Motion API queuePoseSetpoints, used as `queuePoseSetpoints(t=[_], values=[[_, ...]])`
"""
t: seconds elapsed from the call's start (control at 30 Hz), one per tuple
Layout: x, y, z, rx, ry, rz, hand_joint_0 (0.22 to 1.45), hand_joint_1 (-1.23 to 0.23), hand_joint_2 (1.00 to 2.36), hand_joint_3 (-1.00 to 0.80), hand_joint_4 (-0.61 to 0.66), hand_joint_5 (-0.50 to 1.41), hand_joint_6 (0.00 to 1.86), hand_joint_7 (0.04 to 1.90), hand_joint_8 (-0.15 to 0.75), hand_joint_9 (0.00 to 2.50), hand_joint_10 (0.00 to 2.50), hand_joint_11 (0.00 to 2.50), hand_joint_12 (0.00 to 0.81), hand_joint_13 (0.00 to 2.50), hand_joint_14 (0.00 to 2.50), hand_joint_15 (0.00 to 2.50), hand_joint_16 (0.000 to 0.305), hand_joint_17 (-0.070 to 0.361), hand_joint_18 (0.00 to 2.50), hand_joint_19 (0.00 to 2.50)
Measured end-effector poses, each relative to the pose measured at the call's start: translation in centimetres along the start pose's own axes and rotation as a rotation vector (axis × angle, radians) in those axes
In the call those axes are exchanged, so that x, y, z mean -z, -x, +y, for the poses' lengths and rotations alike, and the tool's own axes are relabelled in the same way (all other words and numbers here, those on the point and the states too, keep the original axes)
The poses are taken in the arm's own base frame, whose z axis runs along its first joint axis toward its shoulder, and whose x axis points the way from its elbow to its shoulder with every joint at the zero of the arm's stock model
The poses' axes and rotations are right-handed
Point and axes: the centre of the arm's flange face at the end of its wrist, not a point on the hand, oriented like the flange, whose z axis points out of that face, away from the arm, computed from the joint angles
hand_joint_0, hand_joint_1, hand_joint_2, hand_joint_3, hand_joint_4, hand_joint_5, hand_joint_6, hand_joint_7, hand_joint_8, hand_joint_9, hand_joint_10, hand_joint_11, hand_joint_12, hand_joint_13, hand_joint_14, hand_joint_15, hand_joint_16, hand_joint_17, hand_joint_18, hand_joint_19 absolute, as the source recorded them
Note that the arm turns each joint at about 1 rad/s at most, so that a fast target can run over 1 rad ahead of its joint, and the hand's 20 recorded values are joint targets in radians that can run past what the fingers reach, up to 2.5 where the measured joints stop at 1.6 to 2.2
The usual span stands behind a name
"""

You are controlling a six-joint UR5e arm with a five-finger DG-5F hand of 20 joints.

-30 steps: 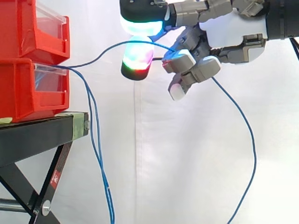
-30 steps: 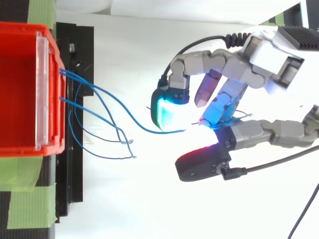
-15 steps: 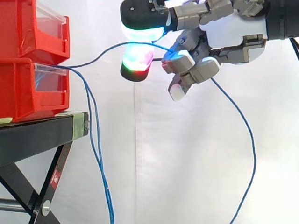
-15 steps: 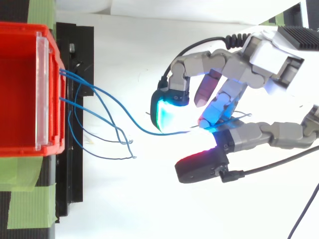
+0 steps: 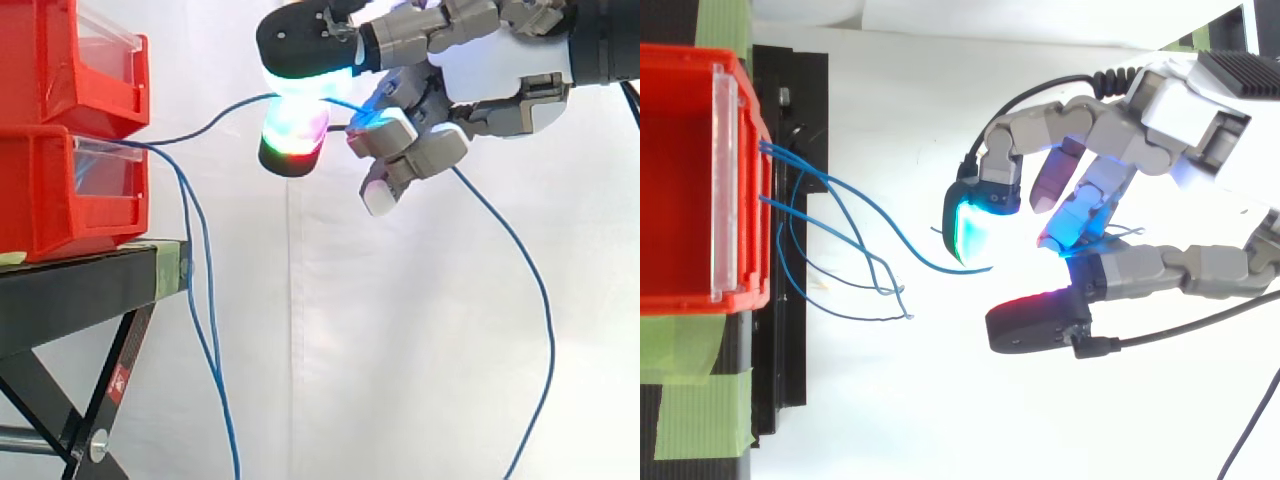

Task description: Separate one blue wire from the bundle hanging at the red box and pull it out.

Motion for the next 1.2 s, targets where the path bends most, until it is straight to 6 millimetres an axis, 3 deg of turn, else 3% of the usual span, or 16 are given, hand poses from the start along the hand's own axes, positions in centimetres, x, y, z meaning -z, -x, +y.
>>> queuePoseSetpoints(t=[0.1, 0.2, 0.33, 0.5, 0.67, 0.87, 1.2], values=[[0.0, 0.0, 0.0, 0.000, 0.000, 0.000, 0.62, -0.75, 1.03, -0.16, 0.07, -0.14, 0.76, 1.16, 0.333, 1.34, 0.02, 1.34, 0.388, 1.27, 0.02, 1.30, 0.047, 0.106, 0.79, 0.69], [0.0, 0.0, 0.0, 0.000, 0.000, 0.000, 0.61, -0.79, 1.03, -0.14, 0.02, -0.12, 0.75, 1.19, 0.319, 1.23, 0.03, 1.21, 0.423, 0.94, 0.03, 0.95, 0.049, 0.109, 0.74, 0.67], [0.0, 0.0, 0.0, 0.000, 0.000, -0.001, 0.61, -0.81, 1.03, -0.13, -0.02, -0.12, 0.74, 1.20, 0.302, 1.01, 0.02, 0.90, 0.387, 0.55, 0.02, 0.51, 0.051, 0.115, 0.60, 0.60], [0.0, 0.0, 0.0, 0.000, -0.001, 0.000, 0.61, -0.82, 1.03, -0.13, -0.05, -0.11, 0.73, 1.22, 0.273, 0.82, 0.02, 0.66, 0.365, 0.27, 0.01, 0.27, 0.050, 0.112, 0.41, 0.46], [0.0, -0.1, 0.0, 0.001, -0.001, 0.001, 0.61, -0.80, 1.03, -0.13, -0.07, -0.12, 0.76, 1.14, 0.244, 0.54, 0.01, 0.35, 0.329, 0.00, 0.00, 0.13, 0.049, 0.110, 0.05, 0.22], [0.1, -0.2, 0.0, 0.001, -0.004, 0.003, 0.60, -0.80, 1.03, -0.13, -0.09, -0.11, 0.74, 1.15, 0.227, 0.38, 0.01, 0.18, 0.327, 0.00, 0.00, 0.12, 0.049, 0.109, 0.00, 0.12], [1.1, -1.2, -1.8, -0.012, -0.034, 0.021, 0.60, -0.80, 1.03, -0.14, -0.12, -0.11, 0.73, 1.17, 0.226, 0.34, 0.00, 0.15, 0.327, 0.00, 0.00, 0.12, 0.049, 0.110, 0.00, 0.11]])
